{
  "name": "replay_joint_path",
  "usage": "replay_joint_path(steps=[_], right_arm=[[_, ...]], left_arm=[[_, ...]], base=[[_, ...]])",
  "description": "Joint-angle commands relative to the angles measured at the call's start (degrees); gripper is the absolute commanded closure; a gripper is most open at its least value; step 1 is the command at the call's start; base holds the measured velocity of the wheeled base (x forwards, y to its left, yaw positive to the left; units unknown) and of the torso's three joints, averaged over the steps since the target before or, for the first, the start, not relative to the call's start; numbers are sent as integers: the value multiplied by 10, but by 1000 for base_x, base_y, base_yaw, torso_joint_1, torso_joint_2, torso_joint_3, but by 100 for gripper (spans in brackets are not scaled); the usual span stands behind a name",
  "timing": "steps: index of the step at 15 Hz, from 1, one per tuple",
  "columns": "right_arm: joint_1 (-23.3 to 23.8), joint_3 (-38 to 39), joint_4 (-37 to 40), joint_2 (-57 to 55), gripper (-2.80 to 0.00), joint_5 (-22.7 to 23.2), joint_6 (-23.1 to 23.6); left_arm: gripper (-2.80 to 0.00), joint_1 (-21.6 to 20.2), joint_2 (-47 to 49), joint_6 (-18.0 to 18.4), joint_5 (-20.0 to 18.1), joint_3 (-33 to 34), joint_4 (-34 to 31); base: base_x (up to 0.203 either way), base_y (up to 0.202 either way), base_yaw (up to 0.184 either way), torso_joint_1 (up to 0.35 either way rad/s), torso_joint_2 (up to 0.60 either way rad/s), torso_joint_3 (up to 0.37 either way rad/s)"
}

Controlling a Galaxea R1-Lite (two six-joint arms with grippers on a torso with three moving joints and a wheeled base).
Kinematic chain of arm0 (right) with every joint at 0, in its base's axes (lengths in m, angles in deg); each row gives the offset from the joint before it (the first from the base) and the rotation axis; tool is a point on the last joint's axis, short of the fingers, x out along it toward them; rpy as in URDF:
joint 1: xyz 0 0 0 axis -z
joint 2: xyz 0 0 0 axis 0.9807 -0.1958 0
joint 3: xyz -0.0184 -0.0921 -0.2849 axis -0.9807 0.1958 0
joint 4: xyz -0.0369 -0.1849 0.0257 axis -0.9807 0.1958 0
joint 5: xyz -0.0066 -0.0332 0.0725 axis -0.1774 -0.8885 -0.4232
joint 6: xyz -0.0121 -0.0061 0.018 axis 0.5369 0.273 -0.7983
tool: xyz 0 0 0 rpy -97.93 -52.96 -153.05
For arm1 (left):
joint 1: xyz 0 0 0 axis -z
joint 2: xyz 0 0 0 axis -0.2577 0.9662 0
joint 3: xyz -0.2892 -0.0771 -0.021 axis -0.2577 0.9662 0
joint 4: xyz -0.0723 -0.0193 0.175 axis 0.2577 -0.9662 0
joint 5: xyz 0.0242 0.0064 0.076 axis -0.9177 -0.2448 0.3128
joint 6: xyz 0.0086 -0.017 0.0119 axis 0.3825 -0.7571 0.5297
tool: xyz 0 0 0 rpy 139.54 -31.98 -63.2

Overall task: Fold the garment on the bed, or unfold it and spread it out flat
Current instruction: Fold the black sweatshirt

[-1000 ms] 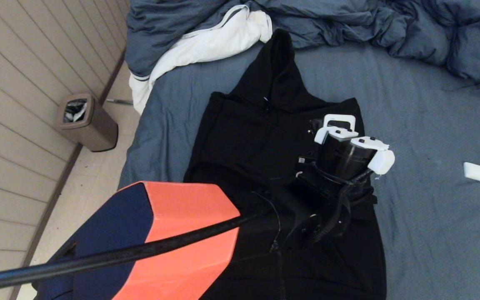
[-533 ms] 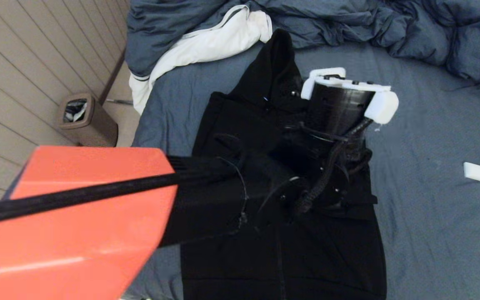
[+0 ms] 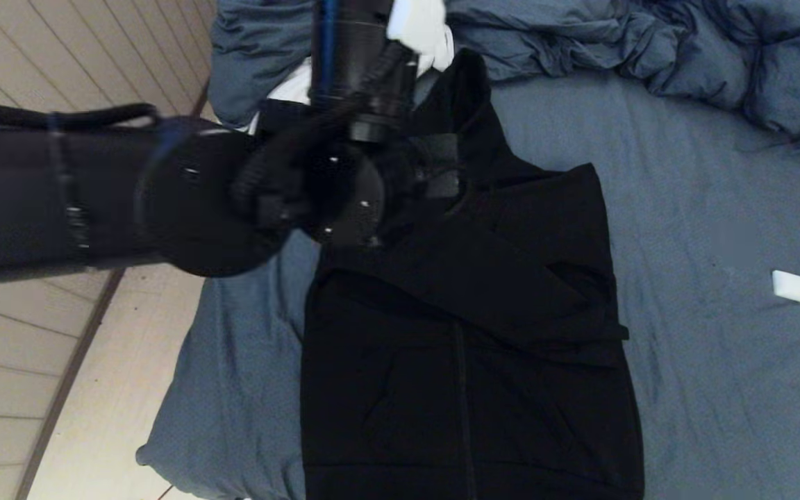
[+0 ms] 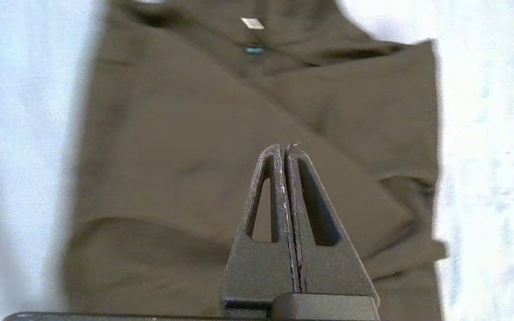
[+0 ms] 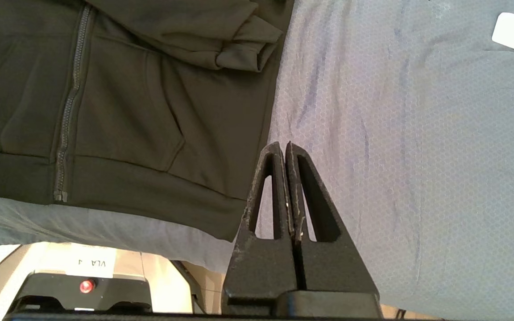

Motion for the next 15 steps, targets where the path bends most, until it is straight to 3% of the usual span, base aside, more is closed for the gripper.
replay_joint_path(steps=[1, 5, 8, 12, 15], right_arm=[[0, 0, 0, -1, 0, 0, 0], [0, 0, 0, -1, 0, 0, 1], [0, 0, 0, -1, 0, 0, 0], [0, 0, 0, -1, 0, 0, 0], [0, 0, 0, -1, 0, 0, 0]], left_arm=[[0, -48, -113, -9, -16, 94, -8], [0, -152, -266, -34, -115, 275, -11], [0, -206, -365, -40, -154, 390, -11], [0, -230, -460, -31, -171, 507, -15], [0, -233, -506, -27, -146, 607, -11]], base=[[0, 0, 0, 0, 0, 0], [0, 0, 0, 0, 0, 0], [0, 0, 0, 0, 0, 0], [0, 0, 0, 0, 0, 0], [0, 0, 0, 0, 0, 0]])
